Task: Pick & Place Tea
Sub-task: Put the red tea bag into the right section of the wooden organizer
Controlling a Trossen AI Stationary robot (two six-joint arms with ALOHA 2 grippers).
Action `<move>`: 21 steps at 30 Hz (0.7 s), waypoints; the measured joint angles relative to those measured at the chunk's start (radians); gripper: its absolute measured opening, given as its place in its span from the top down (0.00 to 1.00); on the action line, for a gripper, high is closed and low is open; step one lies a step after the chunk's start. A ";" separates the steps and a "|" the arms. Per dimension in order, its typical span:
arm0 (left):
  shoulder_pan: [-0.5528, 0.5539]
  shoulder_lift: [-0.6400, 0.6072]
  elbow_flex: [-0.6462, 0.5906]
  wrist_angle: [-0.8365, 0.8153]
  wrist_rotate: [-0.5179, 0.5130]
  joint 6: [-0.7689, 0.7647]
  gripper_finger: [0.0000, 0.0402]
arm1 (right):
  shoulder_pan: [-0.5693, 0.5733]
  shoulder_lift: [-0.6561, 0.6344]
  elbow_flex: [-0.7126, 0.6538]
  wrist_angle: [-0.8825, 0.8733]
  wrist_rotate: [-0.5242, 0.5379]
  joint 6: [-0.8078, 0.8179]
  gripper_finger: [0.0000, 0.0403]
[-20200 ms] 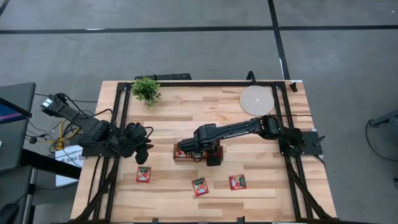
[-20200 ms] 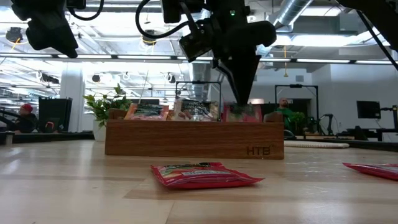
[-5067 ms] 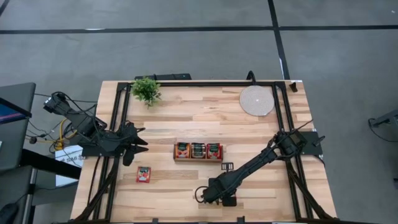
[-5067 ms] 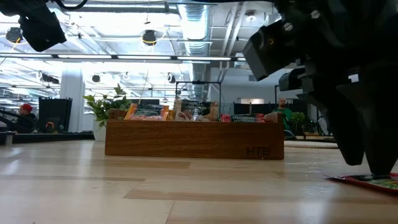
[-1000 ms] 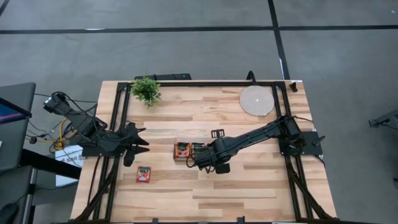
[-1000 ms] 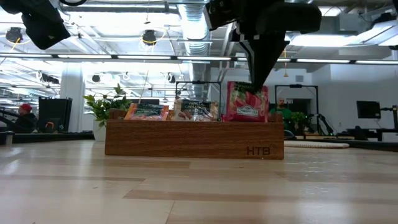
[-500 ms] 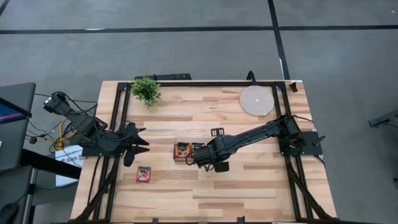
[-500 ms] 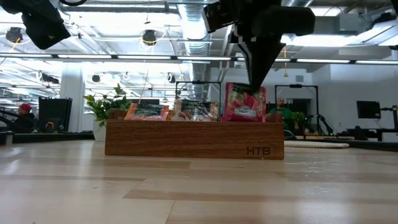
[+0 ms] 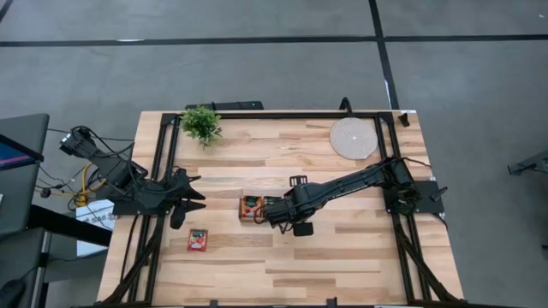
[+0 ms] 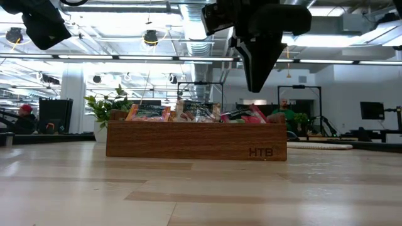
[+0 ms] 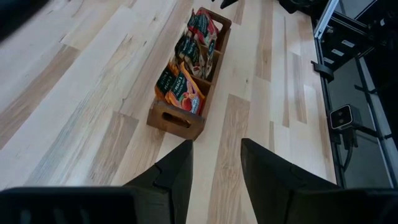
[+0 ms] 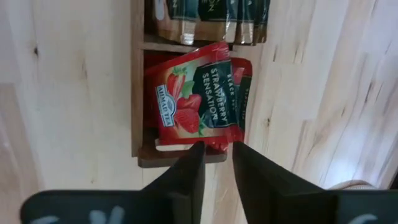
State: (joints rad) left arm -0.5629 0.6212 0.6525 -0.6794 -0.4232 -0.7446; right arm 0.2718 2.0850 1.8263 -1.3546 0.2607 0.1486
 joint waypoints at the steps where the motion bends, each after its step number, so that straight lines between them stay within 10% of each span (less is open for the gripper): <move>1: 0.000 0.000 0.000 0.000 0.000 0.000 0.69 | 0.000 0.000 0.000 0.003 0.000 0.000 0.80; 21: 0.000 0.000 0.000 0.001 0.000 0.017 0.69 | -0.083 0.000 0.000 0.071 0.002 0.061 0.86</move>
State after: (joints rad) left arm -0.5629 0.6212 0.6525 -0.6788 -0.4229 -0.7274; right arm 0.1890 2.0850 1.8263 -1.2835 0.2628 0.2094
